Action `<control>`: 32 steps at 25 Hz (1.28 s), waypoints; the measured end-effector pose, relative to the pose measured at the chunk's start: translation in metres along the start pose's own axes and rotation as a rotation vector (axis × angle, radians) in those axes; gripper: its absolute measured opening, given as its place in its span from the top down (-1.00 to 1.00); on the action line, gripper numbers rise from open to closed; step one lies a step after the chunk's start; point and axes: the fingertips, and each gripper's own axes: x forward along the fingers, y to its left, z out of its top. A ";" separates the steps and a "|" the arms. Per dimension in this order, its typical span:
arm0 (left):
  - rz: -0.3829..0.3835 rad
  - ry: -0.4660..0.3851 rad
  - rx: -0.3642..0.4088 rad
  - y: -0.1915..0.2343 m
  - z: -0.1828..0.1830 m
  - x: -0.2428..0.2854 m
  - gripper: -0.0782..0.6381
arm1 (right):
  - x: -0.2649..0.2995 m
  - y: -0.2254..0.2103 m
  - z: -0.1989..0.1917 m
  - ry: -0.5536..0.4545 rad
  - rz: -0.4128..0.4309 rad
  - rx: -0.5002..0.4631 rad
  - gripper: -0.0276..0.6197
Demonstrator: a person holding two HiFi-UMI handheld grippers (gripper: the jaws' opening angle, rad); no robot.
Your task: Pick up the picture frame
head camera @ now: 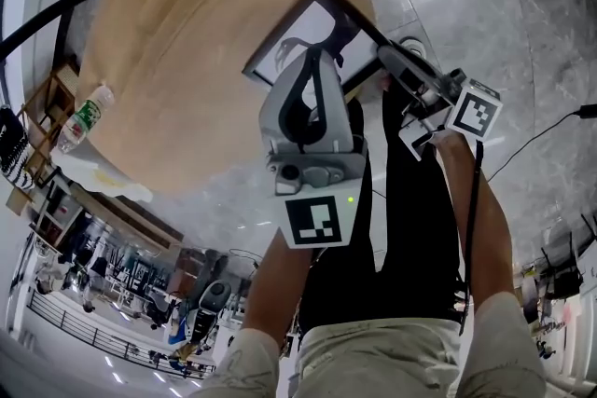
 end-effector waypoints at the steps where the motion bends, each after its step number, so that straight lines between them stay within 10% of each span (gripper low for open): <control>1: 0.000 0.001 0.000 -0.001 0.000 -0.001 0.77 | 0.000 0.002 0.000 0.001 0.004 -0.006 0.65; 15: -0.008 -0.004 0.016 0.003 0.006 -0.006 0.77 | -0.006 0.007 -0.005 -0.007 0.055 0.098 0.68; 32: 0.055 -0.111 0.038 0.026 0.109 -0.021 0.77 | 0.015 0.140 0.048 -0.127 0.183 0.023 0.68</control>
